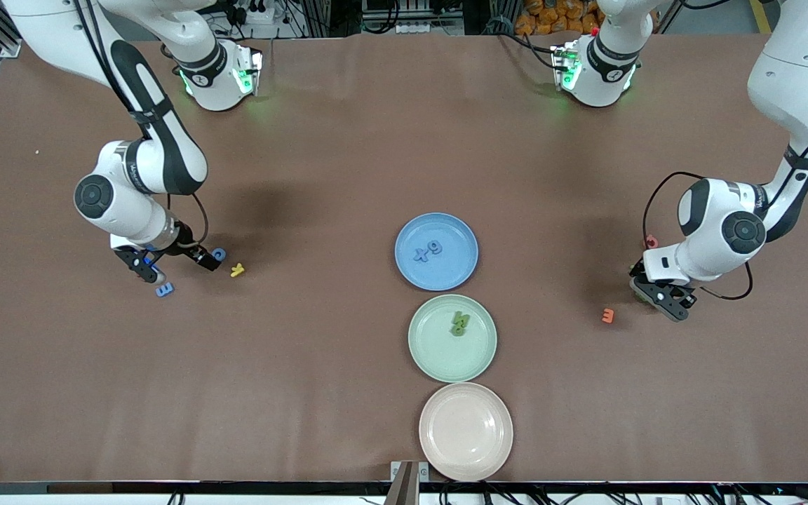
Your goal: Sort letters by color into matching plates
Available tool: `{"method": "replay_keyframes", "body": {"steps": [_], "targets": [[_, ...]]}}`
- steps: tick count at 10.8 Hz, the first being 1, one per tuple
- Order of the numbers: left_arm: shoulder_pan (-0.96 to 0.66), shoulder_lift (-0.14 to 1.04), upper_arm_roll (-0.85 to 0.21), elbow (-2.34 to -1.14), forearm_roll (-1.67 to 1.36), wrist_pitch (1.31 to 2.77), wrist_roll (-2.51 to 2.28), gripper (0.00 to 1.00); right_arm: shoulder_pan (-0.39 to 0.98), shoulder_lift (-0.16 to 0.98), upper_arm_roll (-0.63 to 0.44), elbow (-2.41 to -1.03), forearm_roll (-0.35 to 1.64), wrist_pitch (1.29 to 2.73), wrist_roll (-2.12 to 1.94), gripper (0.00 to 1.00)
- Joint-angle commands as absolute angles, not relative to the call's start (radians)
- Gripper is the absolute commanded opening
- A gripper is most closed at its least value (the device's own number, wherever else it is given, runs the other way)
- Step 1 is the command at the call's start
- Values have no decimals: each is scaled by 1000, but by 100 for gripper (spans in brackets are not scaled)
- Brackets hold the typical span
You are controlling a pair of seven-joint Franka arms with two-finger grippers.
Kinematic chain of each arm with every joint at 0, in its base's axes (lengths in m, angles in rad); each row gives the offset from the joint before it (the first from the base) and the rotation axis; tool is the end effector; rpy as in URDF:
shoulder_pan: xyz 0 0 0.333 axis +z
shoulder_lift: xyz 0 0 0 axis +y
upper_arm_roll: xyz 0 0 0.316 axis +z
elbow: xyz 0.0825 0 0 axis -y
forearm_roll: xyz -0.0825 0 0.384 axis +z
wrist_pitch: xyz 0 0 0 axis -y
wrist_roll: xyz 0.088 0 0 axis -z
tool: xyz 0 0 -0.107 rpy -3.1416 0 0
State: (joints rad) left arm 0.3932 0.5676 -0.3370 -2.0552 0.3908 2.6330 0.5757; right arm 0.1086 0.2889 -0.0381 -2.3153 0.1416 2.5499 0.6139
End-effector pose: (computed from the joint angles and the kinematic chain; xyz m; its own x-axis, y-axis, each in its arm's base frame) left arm 0.5941 0.0249 0.1751 0.6936 -0.7195 0.0350 -0.7173 -0.6943 -0.0583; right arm 0.5174 0.0342 0.2132 0.7867 -0.6119 -0.0821 -0.6150 -0.7883 -0.0174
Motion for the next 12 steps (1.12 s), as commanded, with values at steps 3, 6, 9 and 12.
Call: {"method": "replay_keyframes", "body": {"steps": [3,6,9,12], "targets": [[403,563,-339,-2066,419,2655,588,20,112,319,-26,-2378,158,2672,624,95],[403,557,-339,-2059,410,2655,578,6,118,344,-26,-2379,156,2692,624,93],[403,538,-354,-2023,376,2655,551,0,129,350,-26,-2379,155,2700,612,63],[387,529,-394,-1994,371,2655,474,0,130,351,-26,-2378,153,2700,601,42]]}}
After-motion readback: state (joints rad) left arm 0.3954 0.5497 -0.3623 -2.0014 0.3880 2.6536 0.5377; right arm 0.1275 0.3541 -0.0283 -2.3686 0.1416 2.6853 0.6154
